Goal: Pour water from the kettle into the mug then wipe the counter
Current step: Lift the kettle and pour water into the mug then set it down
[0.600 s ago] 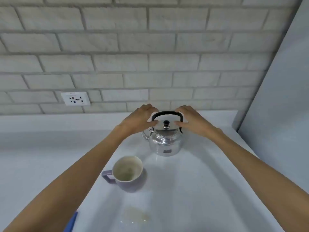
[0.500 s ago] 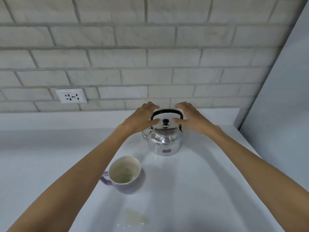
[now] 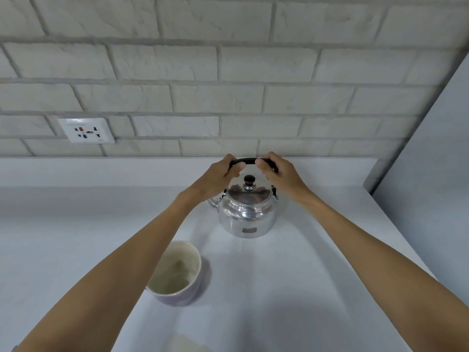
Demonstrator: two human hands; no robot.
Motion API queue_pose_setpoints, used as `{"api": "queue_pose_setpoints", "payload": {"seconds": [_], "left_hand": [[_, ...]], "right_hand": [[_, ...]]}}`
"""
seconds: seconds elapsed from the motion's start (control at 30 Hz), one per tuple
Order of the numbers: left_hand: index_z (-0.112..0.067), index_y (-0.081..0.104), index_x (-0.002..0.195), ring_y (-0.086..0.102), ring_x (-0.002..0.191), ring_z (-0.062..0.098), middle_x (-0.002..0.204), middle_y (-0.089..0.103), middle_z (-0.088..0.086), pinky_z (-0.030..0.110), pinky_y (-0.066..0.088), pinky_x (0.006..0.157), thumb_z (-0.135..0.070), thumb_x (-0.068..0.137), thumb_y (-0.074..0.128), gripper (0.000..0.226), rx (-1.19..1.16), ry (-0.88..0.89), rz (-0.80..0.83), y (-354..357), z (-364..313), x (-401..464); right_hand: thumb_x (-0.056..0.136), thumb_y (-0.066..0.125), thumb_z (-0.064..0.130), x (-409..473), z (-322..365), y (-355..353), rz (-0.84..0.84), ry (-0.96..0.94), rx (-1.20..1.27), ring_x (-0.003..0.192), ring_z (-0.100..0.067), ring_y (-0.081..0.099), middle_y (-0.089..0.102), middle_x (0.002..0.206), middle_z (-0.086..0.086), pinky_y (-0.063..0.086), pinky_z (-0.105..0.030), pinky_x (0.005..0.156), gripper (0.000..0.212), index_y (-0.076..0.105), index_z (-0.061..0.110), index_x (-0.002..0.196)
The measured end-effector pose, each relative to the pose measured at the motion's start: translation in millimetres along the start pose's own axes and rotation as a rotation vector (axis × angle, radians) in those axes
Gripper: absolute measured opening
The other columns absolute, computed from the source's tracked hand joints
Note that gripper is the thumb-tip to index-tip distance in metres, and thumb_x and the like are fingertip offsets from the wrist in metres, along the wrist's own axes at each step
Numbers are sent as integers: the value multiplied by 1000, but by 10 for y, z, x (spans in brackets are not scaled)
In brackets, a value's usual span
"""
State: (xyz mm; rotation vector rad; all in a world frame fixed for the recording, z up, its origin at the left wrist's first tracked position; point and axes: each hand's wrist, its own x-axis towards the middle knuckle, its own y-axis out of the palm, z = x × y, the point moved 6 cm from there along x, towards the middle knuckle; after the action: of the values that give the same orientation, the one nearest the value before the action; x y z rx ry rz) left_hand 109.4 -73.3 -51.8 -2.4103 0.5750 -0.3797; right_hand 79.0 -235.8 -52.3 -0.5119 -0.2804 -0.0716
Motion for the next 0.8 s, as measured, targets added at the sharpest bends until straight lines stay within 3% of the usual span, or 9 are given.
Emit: {"api": "queue_pose_setpoints", "payload": {"seconds": [0.1, 0.2, 0.23, 0.33, 0.4, 0.63, 0.8], "left_hand": [[-14, 50, 98, 61, 92, 29, 89, 62, 3, 34, 49, 76, -40, 96, 43, 28, -96, -3, -42, 5, 13, -3], [-15, 52, 95, 60, 83, 17, 81, 56, -4, 16, 48, 67, -39, 95, 46, 25, -145, 17, -55, -5, -16, -13], [-15, 53, 96, 59, 81, 16, 80, 54, -4, 16, 48, 66, -40, 95, 46, 26, -135, 25, -55, -12, -27, -13], [-12, 53, 101, 55, 81, 22, 81, 52, 4, 46, 53, 81, -43, 95, 43, 33, -85, 12, -35, -14, -31, -5], [-12, 52, 100, 54, 80, 24, 81, 51, 5, 55, 51, 84, -45, 95, 42, 35, -62, -1, -29, -15, -43, -28], [-9, 52, 102, 50, 80, 22, 84, 49, 10, 58, 49, 85, -47, 94, 40, 41, -79, 23, -31, -107, -194, -121], [-8, 52, 102, 51, 80, 21, 84, 50, 7, 52, 48, 86, -45, 95, 38, 40, -74, 89, -70, -333, -537, -186]], "right_hand": [[89, 60, 40, 35, -47, -18, -31, 13, 85, 63, -9, 47, 53, 71, -1, 38, -28, 63, 30, 66, 12, 94], [86, 64, 42, 54, -60, -38, -31, 28, 125, 62, -6, 46, 56, 75, -3, 37, -26, 64, 27, 70, 16, 93], [86, 64, 41, 59, -57, -40, -26, 29, 126, 61, -5, 46, 56, 75, -4, 37, -26, 64, 27, 70, 15, 94], [87, 64, 37, 68, -45, -44, -13, 27, 125, 56, 0, 43, 52, 67, 4, 35, -23, 61, 22, 70, 16, 92], [87, 64, 37, 65, -51, -49, -8, 26, 117, 54, 1, 42, 49, 61, 11, 34, -23, 60, 17, 70, 20, 88], [85, 64, 43, 43, 98, -110, -11, 17, 107, 54, -1, 41, 47, 56, 16, 34, -21, 58, 28, 69, 16, 88], [82, 65, 48, 55, 502, -280, -53, -36, 130, 48, 0, 38, 44, 48, 19, 31, -11, 49, 25, 68, 26, 71]]}}
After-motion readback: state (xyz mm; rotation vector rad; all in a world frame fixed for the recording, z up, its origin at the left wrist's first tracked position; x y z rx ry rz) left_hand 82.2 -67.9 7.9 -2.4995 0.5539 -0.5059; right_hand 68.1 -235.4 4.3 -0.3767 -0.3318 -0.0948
